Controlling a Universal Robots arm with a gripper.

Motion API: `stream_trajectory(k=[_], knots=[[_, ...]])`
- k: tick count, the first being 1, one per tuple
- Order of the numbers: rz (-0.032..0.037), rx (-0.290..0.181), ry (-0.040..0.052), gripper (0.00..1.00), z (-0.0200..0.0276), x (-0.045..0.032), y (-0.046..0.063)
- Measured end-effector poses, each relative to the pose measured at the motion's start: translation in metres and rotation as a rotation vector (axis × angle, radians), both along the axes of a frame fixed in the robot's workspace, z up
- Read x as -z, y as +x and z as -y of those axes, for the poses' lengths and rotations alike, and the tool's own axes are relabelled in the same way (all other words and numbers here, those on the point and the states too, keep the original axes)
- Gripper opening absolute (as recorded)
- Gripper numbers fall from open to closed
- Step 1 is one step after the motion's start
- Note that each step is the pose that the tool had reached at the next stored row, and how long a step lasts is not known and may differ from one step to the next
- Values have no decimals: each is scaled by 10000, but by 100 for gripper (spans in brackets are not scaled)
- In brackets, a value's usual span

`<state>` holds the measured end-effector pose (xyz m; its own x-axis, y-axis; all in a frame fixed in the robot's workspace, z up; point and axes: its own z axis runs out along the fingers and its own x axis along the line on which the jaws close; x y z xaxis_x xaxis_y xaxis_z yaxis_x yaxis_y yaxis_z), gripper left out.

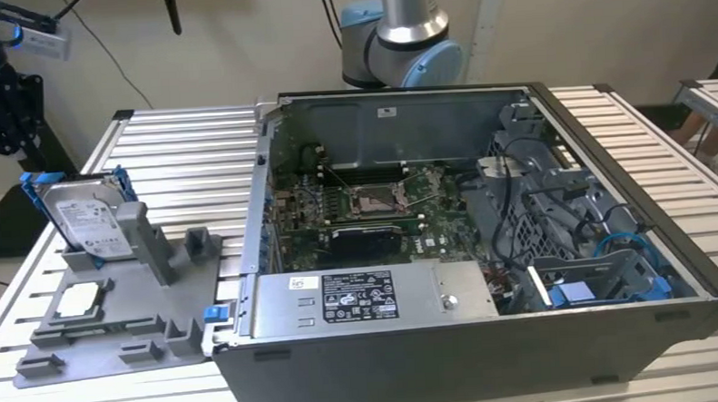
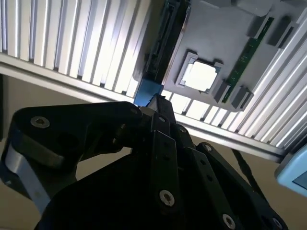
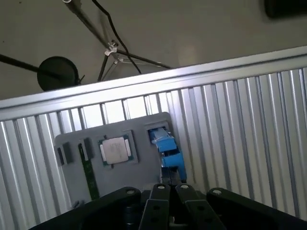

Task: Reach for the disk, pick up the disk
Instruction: 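Pick up the disk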

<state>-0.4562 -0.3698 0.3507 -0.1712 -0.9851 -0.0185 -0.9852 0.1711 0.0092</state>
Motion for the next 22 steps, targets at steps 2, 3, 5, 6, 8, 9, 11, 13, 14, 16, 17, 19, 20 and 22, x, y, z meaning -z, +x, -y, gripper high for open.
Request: stream_trajectory(k=[2, 3, 5, 6, 8, 9, 11, 13, 14, 16, 17, 19, 20, 22], knots=[[0, -381, 0, 0, 0, 1, 0], [1, -551, 1, 0, 0, 1, 0], [1, -927, 1, 0, 0, 2, 0], [1, -1112, 1, 0, 0, 2, 0], [0, -1466, 0, 0, 0, 1, 0], [1, -1646, 0, 0, 0, 2, 0], [1, -2011, 0, 0, 0, 2, 0], [1, -2251, 1, 0, 0, 2, 1], [0, -2262, 0, 0, 0, 2, 1], [0, -2264, 0, 0, 0, 2, 1], [0, -2265, 0, 0, 0, 2, 1], [0, -2268, 0, 100, 0, 2, 1], [1, -2274, 1, 100, -2, 2, 2], [5, -2301, 0, 100, -6, 4, 1]])
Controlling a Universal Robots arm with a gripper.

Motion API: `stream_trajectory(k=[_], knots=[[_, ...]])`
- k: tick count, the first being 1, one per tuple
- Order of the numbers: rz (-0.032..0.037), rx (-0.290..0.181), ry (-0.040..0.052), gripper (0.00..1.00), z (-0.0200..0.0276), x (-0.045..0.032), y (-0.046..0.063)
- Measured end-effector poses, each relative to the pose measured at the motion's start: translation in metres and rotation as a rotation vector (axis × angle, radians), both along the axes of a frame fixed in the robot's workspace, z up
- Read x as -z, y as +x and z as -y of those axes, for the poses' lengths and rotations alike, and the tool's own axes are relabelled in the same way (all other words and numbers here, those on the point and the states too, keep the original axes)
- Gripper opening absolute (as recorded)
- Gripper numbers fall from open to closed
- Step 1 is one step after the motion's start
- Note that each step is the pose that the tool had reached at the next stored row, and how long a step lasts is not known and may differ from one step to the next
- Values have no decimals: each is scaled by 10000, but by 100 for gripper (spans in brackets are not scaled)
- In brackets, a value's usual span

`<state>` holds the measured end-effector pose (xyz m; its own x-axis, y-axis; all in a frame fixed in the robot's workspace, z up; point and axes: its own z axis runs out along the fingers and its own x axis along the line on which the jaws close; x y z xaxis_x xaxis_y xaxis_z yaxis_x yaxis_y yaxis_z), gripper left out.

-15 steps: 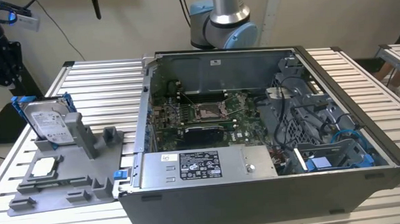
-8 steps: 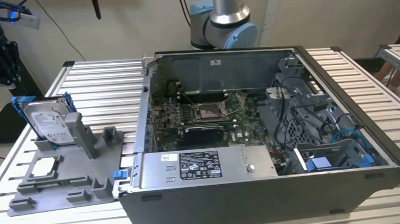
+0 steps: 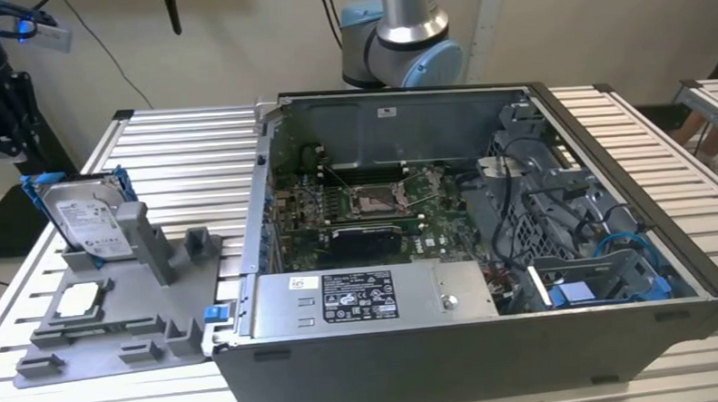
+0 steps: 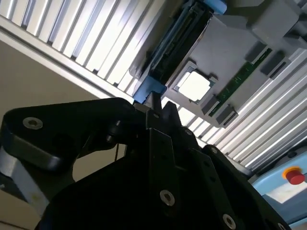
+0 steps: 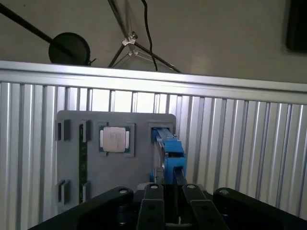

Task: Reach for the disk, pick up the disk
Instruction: 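Pick up the disk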

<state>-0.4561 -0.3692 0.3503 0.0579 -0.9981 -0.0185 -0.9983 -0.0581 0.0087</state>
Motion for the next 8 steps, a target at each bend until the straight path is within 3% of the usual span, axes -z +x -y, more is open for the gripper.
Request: stream_trajectory(k=[8], knots=[[29, -404, 0, 100, -37, 47, 2]])
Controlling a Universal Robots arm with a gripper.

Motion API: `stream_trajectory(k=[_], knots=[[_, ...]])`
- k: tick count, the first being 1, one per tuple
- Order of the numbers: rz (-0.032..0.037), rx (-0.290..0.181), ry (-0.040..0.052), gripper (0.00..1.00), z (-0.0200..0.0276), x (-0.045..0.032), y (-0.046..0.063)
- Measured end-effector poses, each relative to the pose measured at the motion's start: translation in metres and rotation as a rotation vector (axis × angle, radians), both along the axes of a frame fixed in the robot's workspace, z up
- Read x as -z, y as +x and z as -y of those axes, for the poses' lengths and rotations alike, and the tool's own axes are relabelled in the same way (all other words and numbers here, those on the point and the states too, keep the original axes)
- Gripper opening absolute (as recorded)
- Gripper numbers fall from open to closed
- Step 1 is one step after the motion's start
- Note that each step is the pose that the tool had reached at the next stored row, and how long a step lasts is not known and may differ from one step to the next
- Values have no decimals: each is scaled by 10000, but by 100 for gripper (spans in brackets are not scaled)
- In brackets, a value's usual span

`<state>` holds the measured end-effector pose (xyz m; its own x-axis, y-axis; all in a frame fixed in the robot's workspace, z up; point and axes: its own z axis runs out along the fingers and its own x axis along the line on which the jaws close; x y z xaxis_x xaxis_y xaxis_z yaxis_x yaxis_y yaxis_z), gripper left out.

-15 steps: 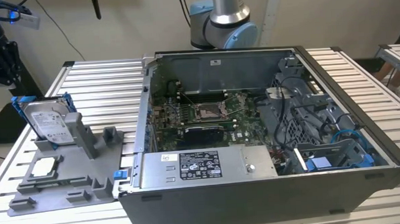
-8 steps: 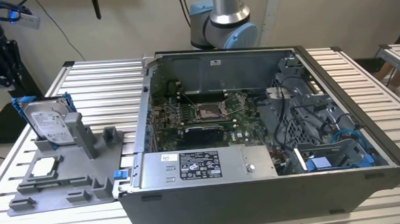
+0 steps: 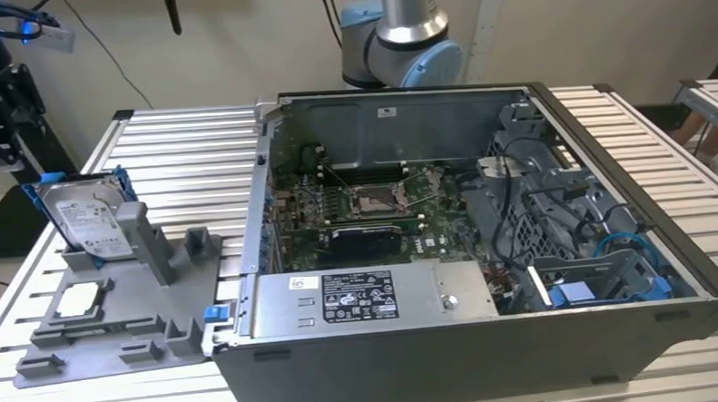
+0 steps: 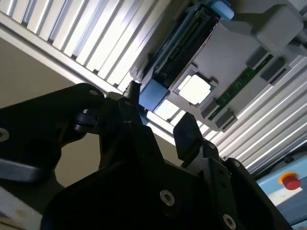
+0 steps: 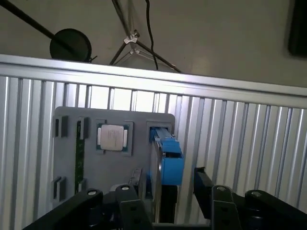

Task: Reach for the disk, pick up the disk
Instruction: 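Pick up the disk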

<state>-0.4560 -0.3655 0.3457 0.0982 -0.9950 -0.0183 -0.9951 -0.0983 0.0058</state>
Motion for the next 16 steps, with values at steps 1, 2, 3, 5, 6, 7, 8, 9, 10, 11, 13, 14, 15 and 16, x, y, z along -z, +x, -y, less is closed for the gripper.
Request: stream_trajectory(k=[1, 2, 3, 5, 6, 7, 8, 9, 10, 11, 13, 14, 15, 16], knots=[[3, -58, 0, 100, -4, 19, 1], [2, -109, -1, 100, -6, 35, 3], [2, -153, -2, 100, -7, 54, 5], [3, -207, -1, 100, -8, 90, 6], [3, -221, -1, 100, -8, 109, 6], [2, -221, -2, 100, -8, 128, 6], [2, -222, -2, 100, -8, 146, 7], [3, -220, -2, 100, -9, 163, 7], [3, -188, -2, 100, -8, 182, 7], [3, -103, -2, 100, -8, 200, 7], [4, 148, -1, 100, -8, 237, 7], [3, 271, -1, 100, -8, 256, 8], [3, 358, -1, 100, -8, 273, 8], [2, 407, -2, 100, -8, 292, 9]])
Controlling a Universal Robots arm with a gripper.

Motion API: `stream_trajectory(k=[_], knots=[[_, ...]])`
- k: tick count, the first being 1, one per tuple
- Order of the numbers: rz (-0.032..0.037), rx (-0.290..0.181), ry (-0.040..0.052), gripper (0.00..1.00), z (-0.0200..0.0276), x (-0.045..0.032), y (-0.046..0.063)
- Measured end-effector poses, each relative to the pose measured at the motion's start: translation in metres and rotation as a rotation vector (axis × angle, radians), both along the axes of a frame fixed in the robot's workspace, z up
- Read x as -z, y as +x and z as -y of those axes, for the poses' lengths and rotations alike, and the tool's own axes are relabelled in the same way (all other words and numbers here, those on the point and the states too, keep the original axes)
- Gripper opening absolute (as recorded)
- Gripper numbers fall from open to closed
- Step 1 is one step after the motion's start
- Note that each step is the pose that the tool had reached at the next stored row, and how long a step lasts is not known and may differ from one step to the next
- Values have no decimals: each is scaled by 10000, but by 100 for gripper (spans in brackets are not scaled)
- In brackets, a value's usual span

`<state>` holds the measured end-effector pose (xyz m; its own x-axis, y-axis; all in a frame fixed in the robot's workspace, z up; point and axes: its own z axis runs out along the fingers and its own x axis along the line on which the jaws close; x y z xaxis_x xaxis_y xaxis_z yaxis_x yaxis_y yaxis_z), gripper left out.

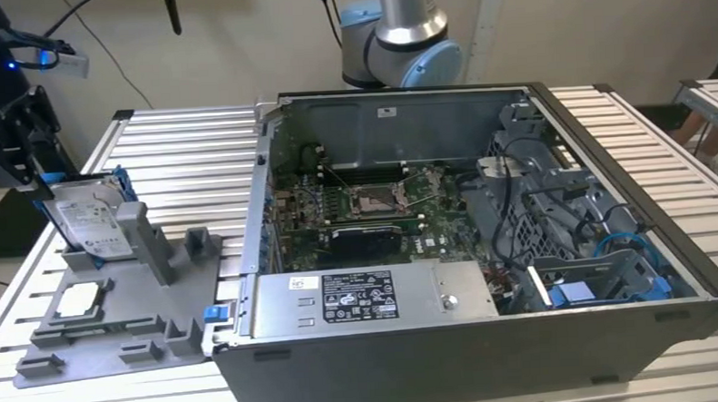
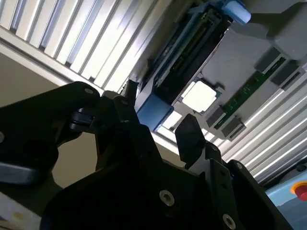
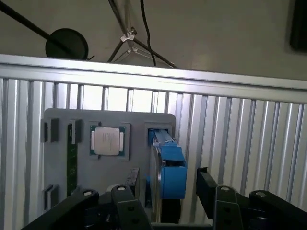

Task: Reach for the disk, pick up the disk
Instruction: 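Pick up the disk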

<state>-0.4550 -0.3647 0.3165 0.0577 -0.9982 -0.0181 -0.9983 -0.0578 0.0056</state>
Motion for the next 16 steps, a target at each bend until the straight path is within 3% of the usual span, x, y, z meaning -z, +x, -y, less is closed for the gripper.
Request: stream_trajectory(k=[16], knots=[[0, 295, 0, 100, 0, 290, 34]])
